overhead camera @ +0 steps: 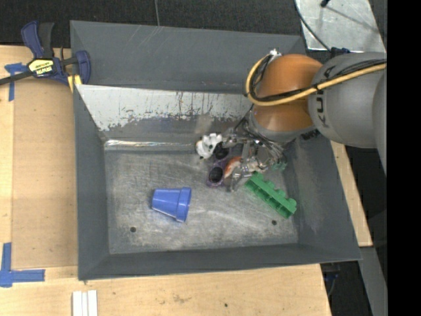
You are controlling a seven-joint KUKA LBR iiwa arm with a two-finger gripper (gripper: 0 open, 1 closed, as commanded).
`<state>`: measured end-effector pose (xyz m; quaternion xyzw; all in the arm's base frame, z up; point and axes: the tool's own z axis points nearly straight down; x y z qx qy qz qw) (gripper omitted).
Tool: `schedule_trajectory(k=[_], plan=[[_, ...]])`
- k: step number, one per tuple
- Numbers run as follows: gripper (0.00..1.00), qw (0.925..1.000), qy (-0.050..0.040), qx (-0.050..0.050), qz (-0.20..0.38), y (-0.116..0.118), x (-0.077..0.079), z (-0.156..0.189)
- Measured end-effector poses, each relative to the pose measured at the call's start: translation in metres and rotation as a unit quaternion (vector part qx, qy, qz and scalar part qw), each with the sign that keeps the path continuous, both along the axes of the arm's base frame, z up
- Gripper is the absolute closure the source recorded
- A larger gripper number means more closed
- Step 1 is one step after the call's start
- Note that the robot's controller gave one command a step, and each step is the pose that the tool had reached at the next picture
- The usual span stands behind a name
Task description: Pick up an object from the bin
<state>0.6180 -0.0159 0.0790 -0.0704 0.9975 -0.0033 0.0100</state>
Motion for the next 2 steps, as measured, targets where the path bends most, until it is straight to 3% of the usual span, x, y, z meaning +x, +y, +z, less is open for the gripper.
schedule_trajectory(k=[1, 2], plan=[[0.00, 0.9987, 0.0031, 0.001, 0.050, 0.019, -0.007, -0.004], [0.00, 1.0000, 0.0074, 0.003, -0.001, 0.000, 0.001, 0.001]])
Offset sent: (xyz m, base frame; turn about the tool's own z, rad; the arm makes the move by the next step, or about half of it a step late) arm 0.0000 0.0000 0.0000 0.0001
